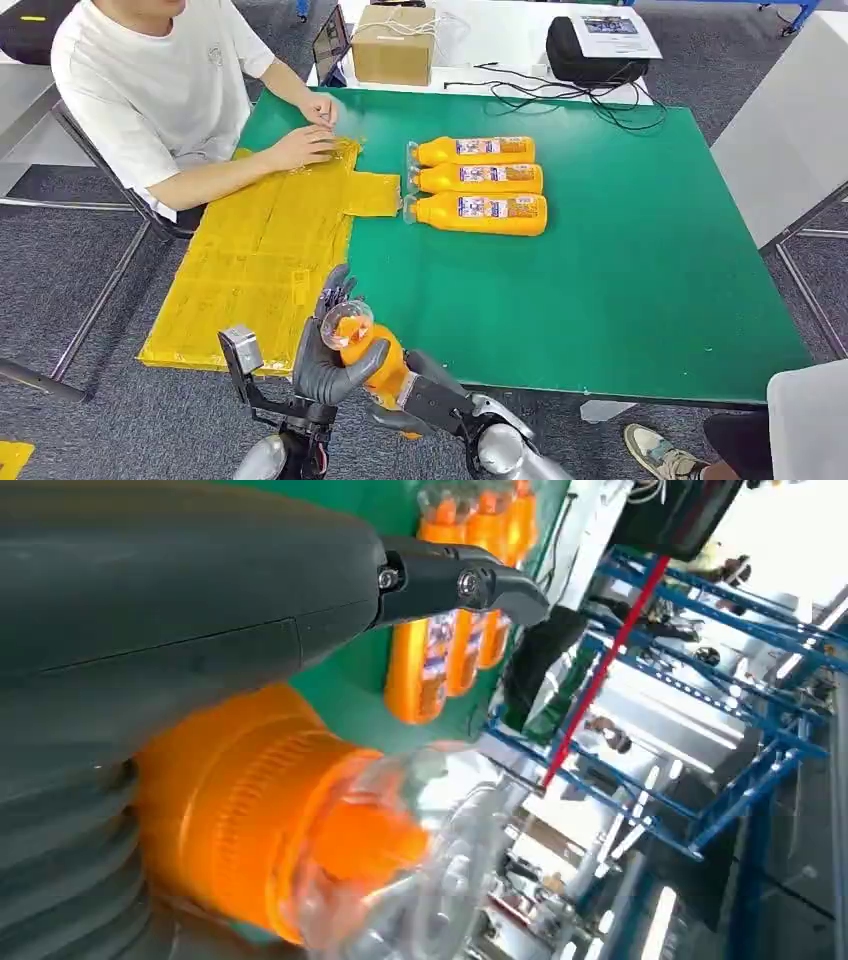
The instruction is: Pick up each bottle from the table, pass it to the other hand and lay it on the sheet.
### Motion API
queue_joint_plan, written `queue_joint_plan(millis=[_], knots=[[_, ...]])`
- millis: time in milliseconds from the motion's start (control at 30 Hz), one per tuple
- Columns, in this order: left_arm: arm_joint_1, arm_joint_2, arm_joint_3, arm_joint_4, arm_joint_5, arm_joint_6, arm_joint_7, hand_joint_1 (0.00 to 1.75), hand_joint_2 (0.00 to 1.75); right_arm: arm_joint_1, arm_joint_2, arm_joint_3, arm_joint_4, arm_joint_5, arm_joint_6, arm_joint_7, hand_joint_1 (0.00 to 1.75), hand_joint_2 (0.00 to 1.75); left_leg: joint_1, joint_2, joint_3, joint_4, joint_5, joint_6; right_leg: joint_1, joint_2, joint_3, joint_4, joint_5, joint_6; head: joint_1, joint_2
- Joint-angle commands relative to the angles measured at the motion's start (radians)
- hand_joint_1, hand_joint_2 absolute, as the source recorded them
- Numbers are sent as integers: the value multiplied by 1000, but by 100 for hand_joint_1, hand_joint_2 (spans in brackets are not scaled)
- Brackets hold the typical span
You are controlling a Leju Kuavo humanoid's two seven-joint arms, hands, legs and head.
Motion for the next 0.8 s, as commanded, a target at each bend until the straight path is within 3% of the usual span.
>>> queue_joint_plan(millis=[33,67,200,267,800], knots=[[-29,24,-21,83,-110,108,-33,0,0,-19,-16,-41,-71,-12,8,5,175,175,0,-3,3,-1,-1,-1,0,-1,3,0,-2,-1,0,0],[-30,21,-22,91,-112,111,-35,0,175,-15,-17,-41,-73,-12,7,5,175,175,0,-3,4,0,-2,-1,0,0,4,0,-2,-1,0,0],[-44,27,-52,146,-235,204,-22,0,175,-3,-20,-52,-83,-4,-7,11,175,175,0,-3,4,-1,-1,-1,-1,-1,4,0,-2,-1,1,0],[-37,29,-37,181,-56,52,105,0,175,-7,-18,-50,-84,5,-7,16,175,175,-1,-2,4,-1,-1,-1,-1,0,4,0,-2,-1,0,0],[-16,23,-42,172,-49,88,90,0,175,-7,-15,-50,-83,3,0,16,175,175,0,-3,2,-1,-1,-1,-1,-1,3,0,-1,-1,0,0]])
